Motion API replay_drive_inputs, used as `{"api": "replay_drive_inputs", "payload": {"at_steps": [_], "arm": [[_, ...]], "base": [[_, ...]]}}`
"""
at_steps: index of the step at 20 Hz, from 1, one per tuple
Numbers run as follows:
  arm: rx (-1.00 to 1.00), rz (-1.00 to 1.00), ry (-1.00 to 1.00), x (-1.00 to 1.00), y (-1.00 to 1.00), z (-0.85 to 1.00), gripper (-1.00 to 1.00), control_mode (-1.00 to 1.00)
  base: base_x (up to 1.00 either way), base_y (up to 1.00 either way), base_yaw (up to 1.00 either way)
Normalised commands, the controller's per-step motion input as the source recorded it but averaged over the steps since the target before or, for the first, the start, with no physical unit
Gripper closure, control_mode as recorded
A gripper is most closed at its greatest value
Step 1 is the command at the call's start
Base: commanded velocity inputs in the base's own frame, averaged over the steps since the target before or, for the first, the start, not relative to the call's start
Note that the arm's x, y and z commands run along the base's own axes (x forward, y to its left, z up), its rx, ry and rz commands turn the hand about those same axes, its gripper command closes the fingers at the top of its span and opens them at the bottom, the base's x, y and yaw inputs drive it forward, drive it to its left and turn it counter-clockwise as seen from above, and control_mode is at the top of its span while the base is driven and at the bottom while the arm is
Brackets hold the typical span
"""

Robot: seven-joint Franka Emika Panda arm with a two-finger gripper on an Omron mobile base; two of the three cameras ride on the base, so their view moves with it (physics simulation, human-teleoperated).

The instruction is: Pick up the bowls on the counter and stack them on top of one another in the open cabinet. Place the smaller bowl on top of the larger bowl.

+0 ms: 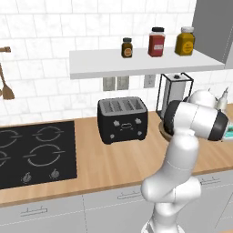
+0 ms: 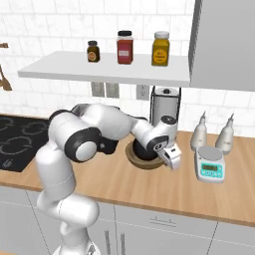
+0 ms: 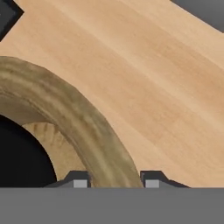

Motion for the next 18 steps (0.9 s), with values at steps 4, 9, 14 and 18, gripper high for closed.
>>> {"api": "replay_drive_inputs", "payload": {"at_steps": [4, 9, 14, 18], "arm": [[0.06, 0.00, -0.21, -0.61, 0.00, 0.96, 1.00, -1.00], [0.15, 0.00, -0.23, -1.00, 0.08, 1.00, 1.00, -1.00], [0.15, 0.00, -0.28, -0.93, 0.77, 1.00, 1.00, -1.00], [0.09, 0.00, -0.22, -0.66, 1.00, 1.00, 1.00, -1.00]], "base": [[0.00, 0.00, 0.00], [0.00, 0.00, 0.00], [0.00, 0.00, 0.00], [0.00, 0.00, 0.00]]}}
